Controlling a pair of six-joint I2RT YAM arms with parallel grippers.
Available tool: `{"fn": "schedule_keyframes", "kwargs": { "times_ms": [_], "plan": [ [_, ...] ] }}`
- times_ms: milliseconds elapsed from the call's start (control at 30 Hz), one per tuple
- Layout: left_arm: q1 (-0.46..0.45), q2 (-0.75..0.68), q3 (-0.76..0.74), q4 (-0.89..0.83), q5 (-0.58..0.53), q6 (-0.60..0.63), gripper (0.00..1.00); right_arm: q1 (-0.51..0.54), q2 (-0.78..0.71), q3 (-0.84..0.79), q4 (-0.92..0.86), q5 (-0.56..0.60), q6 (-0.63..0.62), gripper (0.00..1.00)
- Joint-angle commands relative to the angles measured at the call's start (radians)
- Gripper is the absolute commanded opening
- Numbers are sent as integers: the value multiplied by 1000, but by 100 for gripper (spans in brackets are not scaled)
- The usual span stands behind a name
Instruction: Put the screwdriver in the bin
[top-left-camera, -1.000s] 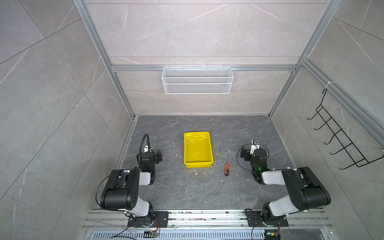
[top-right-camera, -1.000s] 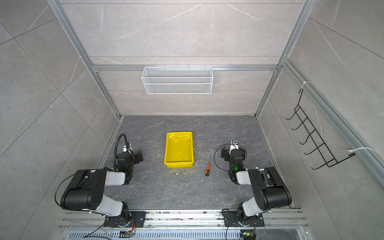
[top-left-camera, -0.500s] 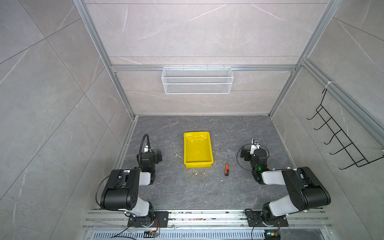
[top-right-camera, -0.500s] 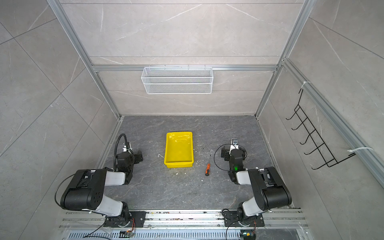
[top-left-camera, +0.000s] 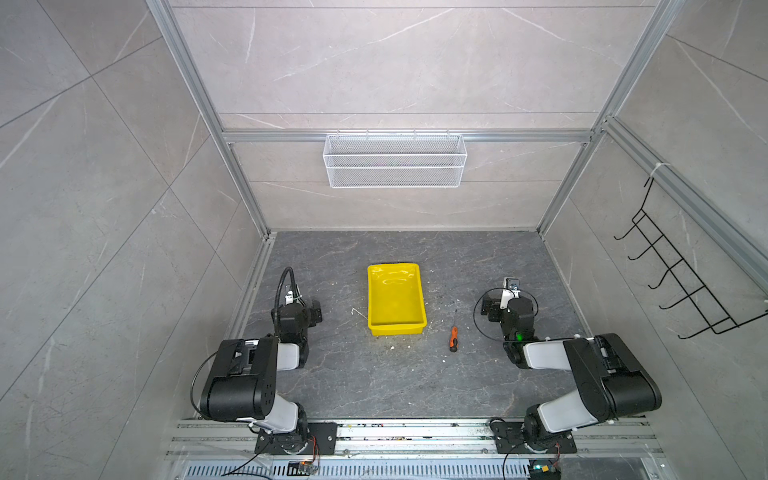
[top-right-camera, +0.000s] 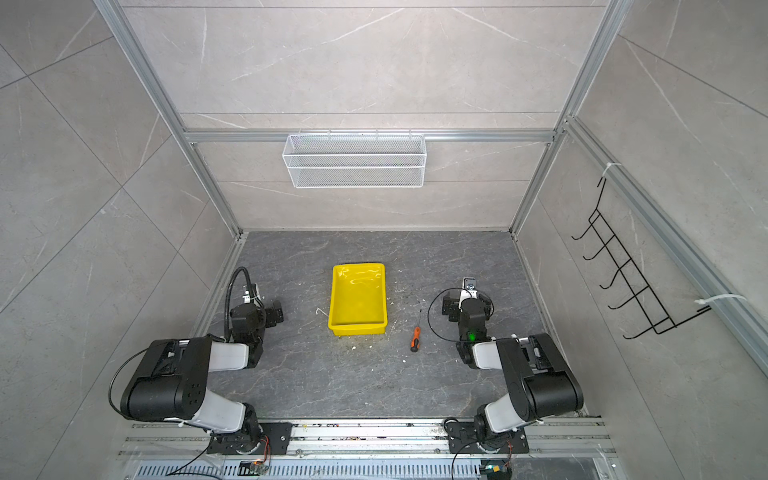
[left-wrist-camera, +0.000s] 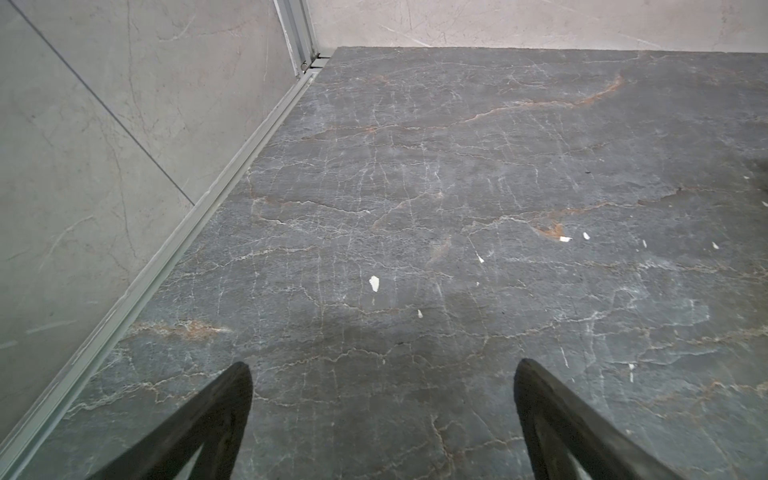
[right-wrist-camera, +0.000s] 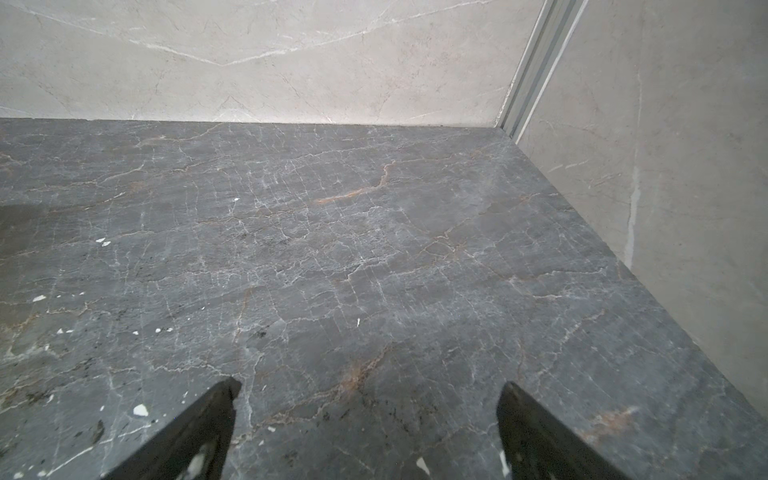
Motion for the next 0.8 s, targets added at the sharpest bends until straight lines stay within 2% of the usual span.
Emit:
{"fn": "schedule_keyframes", "kwargs": {
  "times_ms": [0,433,633,700,767],
  "plan": [
    [3,-8,23,26,26,-10,100,-2,0,5,13,2,10,99],
    [2,-10,22,26,28,-8,100,-1,-4,-4,24,1,2,99],
    [-22,-53,-34,98,113,54,100,19,-38,-25,45,24,-15,99],
    [-38,-125,-31,26,100,69,100,35,-55,-54,92,38,-25,99],
    [-50,-249,39,-252,122,29,100,60,-110,-97,131,105,-37,99]
  ]
}}
